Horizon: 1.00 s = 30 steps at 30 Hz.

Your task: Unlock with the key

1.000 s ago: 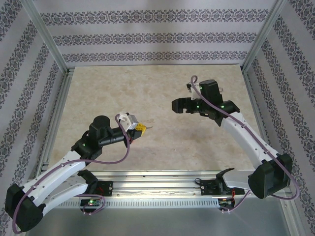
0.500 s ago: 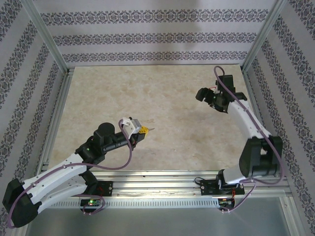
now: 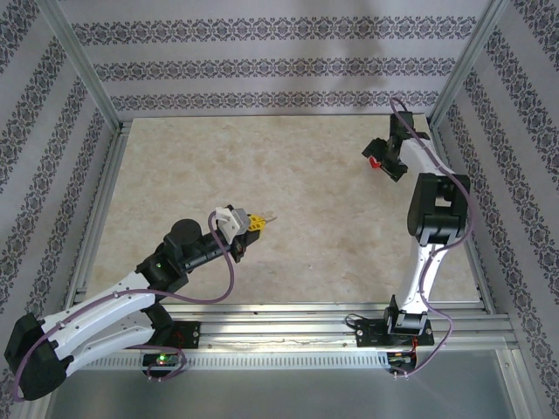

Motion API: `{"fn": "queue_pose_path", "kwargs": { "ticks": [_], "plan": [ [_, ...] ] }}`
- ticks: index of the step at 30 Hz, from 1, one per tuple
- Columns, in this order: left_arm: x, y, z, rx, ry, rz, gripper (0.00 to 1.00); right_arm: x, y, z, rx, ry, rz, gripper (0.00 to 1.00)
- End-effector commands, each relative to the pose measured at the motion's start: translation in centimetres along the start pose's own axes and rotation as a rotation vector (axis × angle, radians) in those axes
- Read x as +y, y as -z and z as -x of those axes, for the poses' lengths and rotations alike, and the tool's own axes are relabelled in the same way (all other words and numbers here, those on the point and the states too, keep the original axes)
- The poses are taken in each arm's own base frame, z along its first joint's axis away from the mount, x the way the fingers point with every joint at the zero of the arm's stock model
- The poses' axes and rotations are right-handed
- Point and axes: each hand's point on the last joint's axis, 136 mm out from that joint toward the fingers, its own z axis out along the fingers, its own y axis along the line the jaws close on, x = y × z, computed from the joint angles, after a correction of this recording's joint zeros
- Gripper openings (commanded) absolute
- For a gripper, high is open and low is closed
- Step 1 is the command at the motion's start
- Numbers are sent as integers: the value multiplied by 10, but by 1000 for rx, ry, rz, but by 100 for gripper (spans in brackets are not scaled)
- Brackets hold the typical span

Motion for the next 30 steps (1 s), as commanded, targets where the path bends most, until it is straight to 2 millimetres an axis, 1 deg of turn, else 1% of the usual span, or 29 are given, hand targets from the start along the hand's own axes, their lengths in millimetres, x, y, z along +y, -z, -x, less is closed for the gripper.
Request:
{"fn": "queue_pose_path", "kwargs": {
  "ticks": [1,6,10,15,18,21,25,28,30],
  "plan": [
    [-7,5,26,-87,-33,-22,0,-3,-10,10,-4,-63,-55,90],
    [-8,10,33,-103,-21,-20,0,-5,-34,19,-1,-94,-98,91],
    [-6,11,32,-96,-19,-11,0,-10,-48,22,1,-117,-122,91],
    [-9,12,30,-96,-16,-23,0,-13,-54,28,-3,-126,-152,91],
    [-9,14,29,-89,-15,-21,0,-7,-57,33,6,-111,-143,90],
    [-8,18,30,-86,-24,-15,0,-10,-60,35,19,-109,-171,90],
    [-8,23,30,-81,-32,-7,0,-13,-65,35,50,-104,-190,86],
    [-9,26,28,-72,-36,-9,0,-13,-64,38,59,-92,-202,85],
    [-9,27,28,-71,-36,-10,0,-13,-64,38,72,-88,-203,83]
  ]
}}
